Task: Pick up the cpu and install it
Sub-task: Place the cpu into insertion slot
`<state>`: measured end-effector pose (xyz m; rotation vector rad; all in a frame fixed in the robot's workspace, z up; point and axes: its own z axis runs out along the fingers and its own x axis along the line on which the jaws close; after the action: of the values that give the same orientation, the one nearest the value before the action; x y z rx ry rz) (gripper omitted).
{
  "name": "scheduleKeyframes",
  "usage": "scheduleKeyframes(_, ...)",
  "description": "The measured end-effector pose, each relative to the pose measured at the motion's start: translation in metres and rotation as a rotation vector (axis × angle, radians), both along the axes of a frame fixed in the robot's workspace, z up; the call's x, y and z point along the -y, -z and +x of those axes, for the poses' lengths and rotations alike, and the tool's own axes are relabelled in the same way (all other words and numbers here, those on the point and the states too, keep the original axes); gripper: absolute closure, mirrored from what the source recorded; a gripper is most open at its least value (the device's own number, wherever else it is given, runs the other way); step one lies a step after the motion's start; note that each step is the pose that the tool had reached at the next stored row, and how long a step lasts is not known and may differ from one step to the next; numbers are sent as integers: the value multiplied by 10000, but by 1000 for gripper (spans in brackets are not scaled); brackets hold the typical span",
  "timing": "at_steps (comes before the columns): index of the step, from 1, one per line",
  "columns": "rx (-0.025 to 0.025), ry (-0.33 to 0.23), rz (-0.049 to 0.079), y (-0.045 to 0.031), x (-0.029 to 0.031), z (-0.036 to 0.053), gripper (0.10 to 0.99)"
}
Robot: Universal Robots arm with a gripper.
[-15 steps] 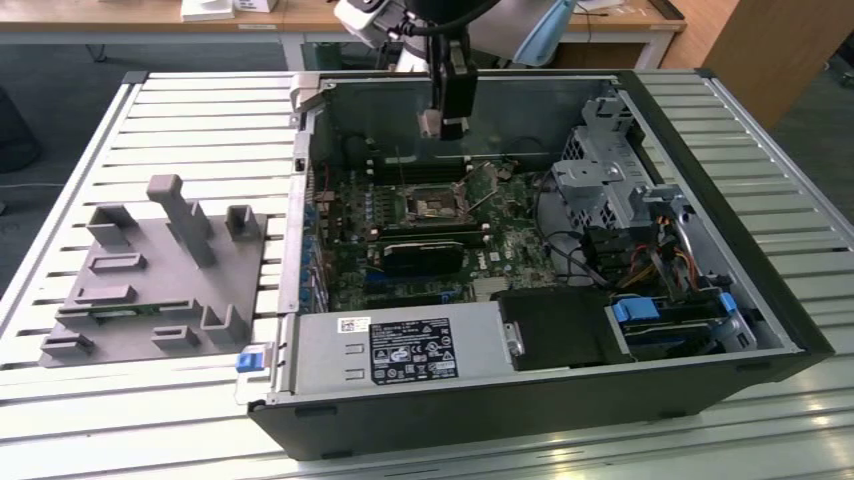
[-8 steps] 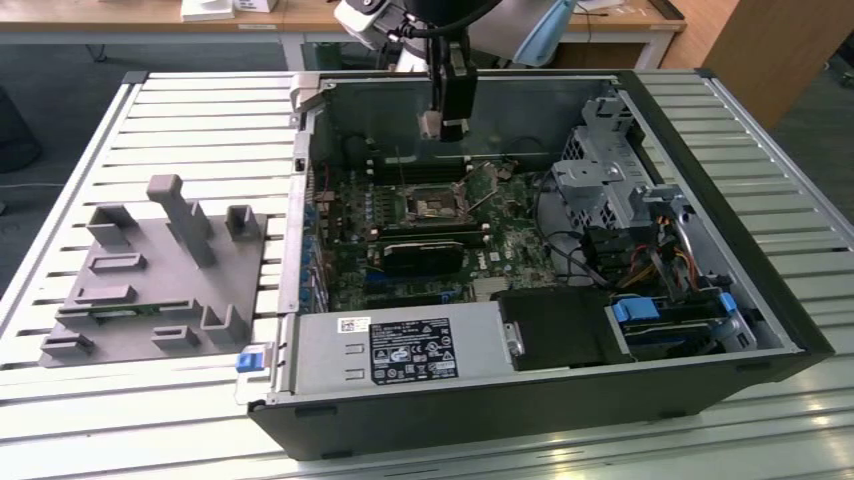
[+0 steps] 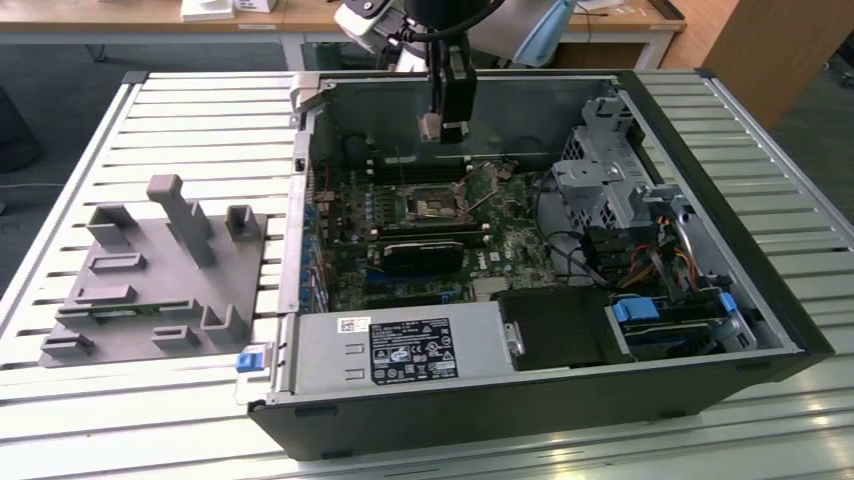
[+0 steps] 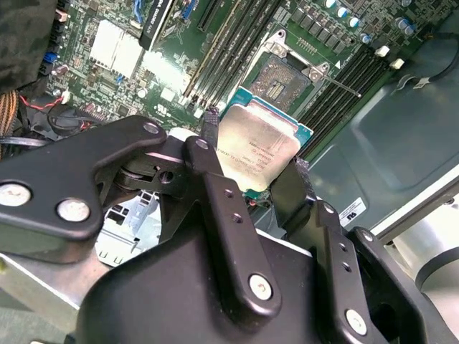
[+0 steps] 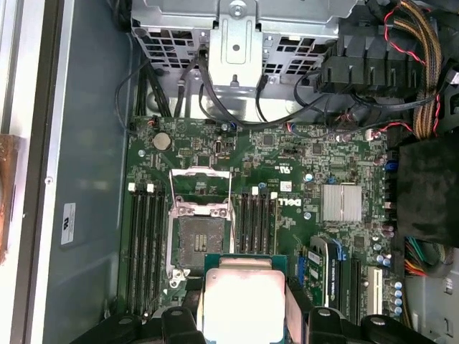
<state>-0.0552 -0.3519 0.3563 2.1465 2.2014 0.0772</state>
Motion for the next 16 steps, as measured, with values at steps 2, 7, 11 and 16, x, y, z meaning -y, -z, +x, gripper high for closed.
scheduleKeyframes(2, 0, 0, 0, 7, 0, 0, 549)
scheduleKeyframes(7, 0, 0, 0, 25, 0, 0, 549)
scheduleKeyframes(11, 0, 0, 0, 40, 0, 0, 549)
scheduleKeyframes(16, 0, 0, 0, 55, 0, 0, 549)
